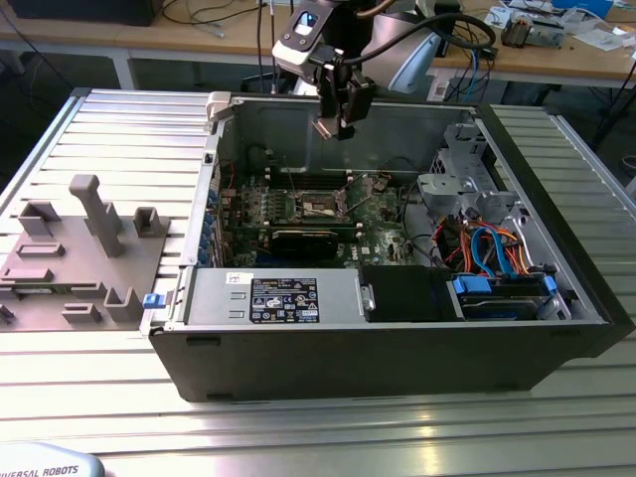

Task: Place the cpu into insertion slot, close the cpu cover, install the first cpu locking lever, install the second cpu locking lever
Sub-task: 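Place the cpu into insertion slot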

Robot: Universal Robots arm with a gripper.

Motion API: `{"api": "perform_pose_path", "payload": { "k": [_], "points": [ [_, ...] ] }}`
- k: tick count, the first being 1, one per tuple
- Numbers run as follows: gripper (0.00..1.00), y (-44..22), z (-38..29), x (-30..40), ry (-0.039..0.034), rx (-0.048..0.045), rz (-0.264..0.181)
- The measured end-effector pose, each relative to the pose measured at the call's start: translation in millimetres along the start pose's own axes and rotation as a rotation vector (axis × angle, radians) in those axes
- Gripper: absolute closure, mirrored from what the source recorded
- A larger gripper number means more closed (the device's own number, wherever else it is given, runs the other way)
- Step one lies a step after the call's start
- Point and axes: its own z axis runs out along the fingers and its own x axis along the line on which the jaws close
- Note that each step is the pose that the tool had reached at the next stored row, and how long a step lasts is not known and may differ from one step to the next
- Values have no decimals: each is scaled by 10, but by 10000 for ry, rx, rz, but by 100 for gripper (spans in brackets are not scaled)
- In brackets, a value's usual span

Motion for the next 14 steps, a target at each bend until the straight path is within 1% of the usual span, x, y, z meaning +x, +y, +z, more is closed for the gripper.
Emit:
{"api": "perform_pose_path", "payload": {
  "k": [14],
  "points": [
    [46,0,4,0,-10,-2,112]
  ]
}}
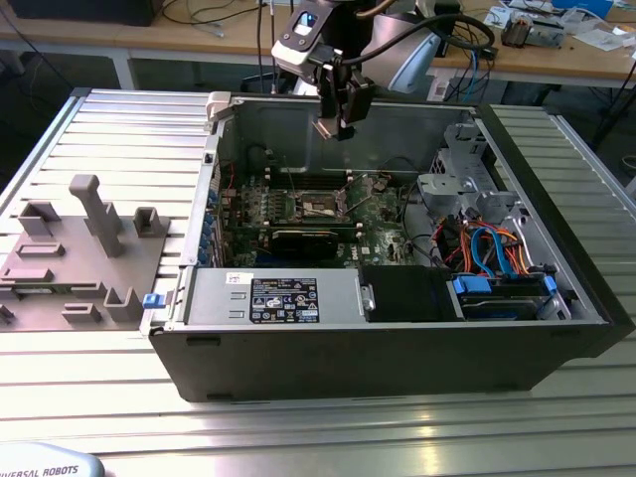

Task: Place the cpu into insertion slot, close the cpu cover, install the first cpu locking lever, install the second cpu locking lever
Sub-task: 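Place the cpu into insertion slot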

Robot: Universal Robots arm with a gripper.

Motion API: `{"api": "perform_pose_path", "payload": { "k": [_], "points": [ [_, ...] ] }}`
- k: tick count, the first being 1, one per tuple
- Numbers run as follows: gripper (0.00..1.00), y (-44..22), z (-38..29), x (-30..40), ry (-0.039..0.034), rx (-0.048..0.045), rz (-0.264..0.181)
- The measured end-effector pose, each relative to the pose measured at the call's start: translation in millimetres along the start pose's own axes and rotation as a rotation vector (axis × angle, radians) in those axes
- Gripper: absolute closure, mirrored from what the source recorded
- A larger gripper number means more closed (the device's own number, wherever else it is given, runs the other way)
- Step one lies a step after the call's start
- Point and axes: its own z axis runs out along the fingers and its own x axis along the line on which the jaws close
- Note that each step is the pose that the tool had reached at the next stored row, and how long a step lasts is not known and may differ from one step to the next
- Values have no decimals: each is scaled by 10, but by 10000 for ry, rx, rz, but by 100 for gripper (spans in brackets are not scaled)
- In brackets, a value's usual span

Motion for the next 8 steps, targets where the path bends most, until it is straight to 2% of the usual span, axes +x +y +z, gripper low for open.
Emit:
{"api": "perform_pose_path", "payload": {
  "k": [8],
  "points": [
    [46,0,1,0,-5,-2,66]
  ]
}}
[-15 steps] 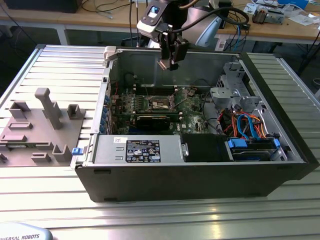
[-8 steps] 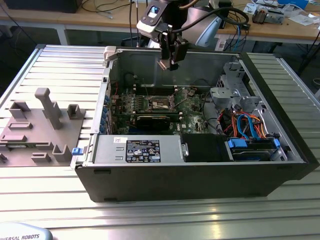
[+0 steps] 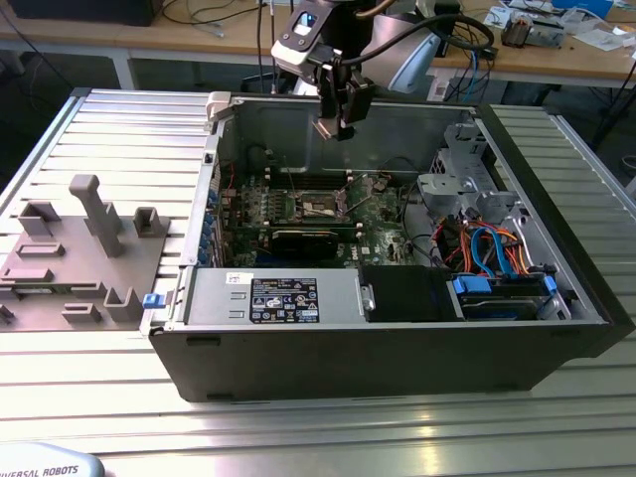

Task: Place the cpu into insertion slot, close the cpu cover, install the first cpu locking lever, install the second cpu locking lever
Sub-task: 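Place the cpu into insertion slot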

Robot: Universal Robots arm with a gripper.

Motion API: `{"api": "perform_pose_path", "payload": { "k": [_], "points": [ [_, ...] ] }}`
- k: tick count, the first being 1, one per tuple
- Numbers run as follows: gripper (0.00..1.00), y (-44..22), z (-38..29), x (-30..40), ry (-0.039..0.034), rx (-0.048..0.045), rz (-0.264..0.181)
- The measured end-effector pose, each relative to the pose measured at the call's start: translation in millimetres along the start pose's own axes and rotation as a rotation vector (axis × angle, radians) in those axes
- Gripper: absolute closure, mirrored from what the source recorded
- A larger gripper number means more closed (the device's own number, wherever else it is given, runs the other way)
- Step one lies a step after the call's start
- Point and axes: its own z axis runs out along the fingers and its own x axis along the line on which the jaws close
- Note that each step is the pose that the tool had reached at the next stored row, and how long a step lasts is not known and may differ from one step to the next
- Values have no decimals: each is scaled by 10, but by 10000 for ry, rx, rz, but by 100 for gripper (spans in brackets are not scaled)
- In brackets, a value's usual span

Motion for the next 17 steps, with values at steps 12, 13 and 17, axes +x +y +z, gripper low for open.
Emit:
{"api": "perform_pose_path", "payload": {
  "k": [12,13,17],
  "points": [
    [46,0,1,0,-100,34,149],
    [46,0,1,0,-113,58,158],
    [46,-1,2,0,-143,180,186]
  ]
}}
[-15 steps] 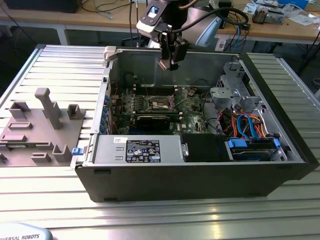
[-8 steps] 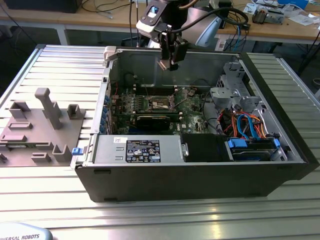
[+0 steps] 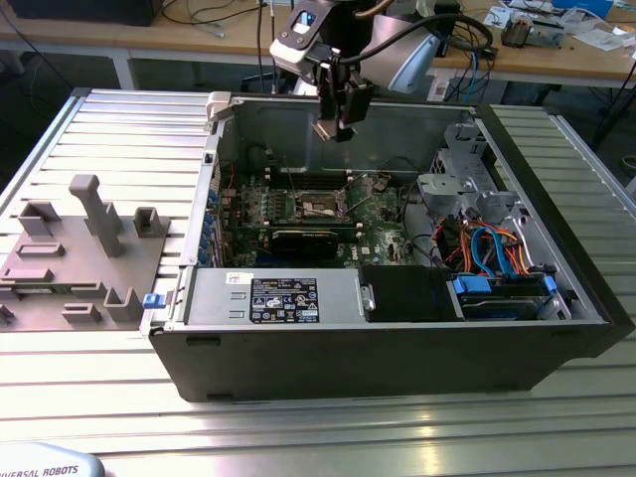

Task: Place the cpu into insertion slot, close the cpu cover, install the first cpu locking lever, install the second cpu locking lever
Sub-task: 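Place the cpu into insertion slot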

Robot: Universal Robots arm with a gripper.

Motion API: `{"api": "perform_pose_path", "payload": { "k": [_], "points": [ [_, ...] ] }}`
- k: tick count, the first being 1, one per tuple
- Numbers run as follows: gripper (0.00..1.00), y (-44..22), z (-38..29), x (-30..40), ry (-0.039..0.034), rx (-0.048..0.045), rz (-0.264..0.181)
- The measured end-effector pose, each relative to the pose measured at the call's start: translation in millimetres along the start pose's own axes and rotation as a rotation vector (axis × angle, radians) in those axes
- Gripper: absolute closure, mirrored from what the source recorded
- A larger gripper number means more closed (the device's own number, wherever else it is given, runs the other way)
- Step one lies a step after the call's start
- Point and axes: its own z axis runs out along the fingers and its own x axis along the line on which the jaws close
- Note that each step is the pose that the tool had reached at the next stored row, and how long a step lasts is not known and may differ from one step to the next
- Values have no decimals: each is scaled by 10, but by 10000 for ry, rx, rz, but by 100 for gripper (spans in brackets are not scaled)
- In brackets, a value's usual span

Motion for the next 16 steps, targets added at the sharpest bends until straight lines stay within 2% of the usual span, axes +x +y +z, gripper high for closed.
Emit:
{"api": "perform_pose_path", "payload": {
  "k": [16],
  "points": [
    [46,0,9,0,-5,12,113]
  ]
}}
